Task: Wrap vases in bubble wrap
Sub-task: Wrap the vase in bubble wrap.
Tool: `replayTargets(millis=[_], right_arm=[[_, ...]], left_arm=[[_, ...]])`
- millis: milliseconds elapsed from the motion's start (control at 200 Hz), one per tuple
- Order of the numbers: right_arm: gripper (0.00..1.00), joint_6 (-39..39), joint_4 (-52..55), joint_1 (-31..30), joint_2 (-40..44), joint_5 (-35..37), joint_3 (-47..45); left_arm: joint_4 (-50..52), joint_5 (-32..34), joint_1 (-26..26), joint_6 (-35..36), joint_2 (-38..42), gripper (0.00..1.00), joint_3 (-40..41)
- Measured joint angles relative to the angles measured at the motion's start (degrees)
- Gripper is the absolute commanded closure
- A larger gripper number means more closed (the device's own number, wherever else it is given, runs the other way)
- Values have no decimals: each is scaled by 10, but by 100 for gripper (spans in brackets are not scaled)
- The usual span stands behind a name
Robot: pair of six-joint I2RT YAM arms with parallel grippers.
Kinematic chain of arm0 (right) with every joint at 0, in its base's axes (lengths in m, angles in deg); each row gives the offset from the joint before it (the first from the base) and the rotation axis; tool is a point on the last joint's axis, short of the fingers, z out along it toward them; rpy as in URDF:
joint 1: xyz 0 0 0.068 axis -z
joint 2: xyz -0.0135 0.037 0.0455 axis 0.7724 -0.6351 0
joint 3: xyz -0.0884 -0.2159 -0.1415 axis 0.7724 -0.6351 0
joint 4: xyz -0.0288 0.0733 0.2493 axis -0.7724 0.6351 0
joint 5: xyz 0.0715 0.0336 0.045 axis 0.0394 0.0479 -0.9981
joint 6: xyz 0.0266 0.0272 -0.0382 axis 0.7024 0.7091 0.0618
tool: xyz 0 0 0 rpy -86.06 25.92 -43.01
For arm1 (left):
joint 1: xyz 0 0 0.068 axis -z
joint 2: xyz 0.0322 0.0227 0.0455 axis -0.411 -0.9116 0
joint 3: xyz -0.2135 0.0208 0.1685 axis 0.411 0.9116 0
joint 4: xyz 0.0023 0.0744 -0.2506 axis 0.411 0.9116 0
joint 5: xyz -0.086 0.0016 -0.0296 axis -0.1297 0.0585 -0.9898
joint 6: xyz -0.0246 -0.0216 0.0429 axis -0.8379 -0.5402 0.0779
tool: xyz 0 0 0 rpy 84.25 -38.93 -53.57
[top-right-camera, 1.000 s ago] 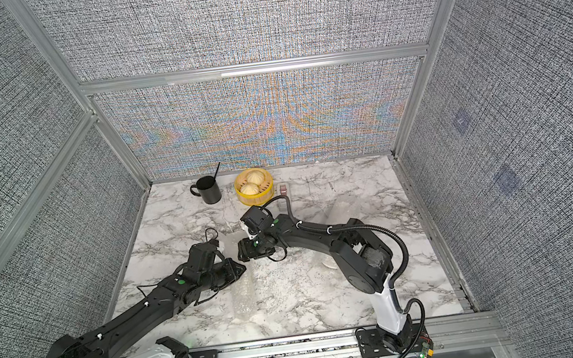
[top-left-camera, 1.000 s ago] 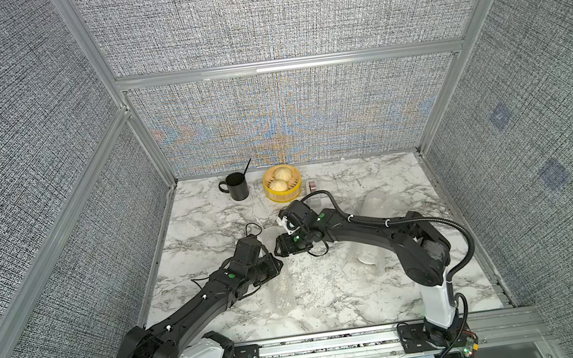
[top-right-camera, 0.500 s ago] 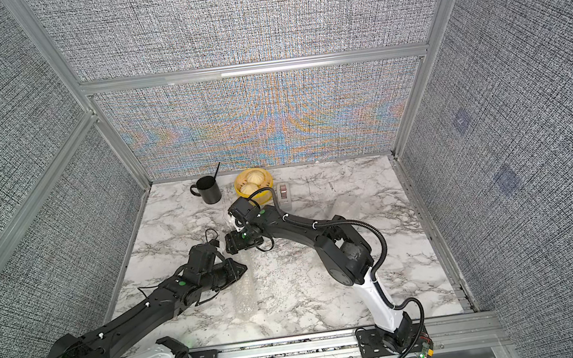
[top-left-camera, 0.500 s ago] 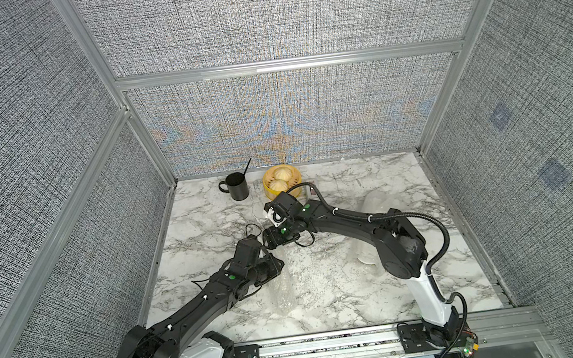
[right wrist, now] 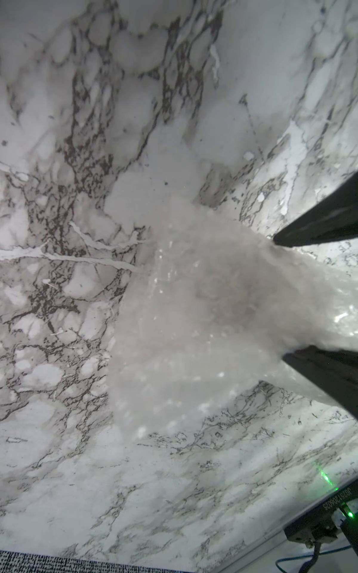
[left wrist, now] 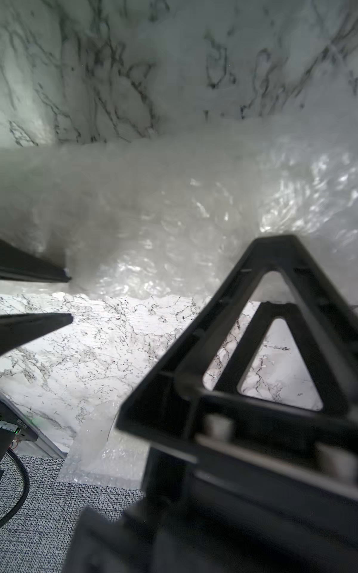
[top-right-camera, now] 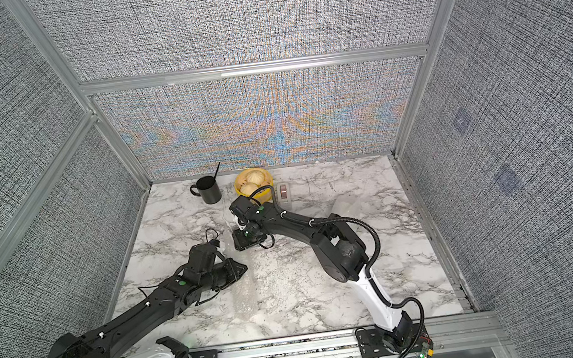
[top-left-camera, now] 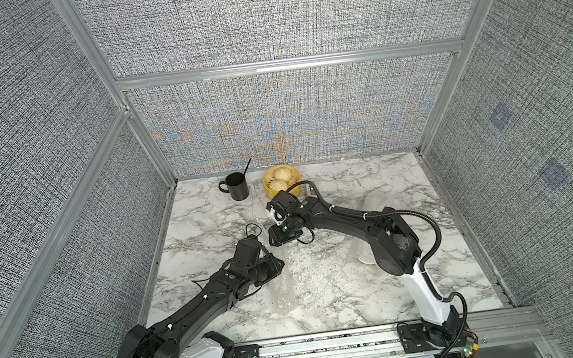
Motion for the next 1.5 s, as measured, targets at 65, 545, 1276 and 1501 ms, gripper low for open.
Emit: replayTargets(millis=[65,545,1276,1501], right_arm=[[59,0,-5,1,0,-2,-5],[62,7,-24,14,36,-5,-37],[51,7,-10,22,-28,-7,28],[62,9,-29,33,-21,-25,3]], left_arm=[[1,0,0,1,0,78,-1],[15,-11,0,24,-7,78,-9],[17,-12,0,30,-1,78,-8],[23,-14,0,37,0,77,-7]])
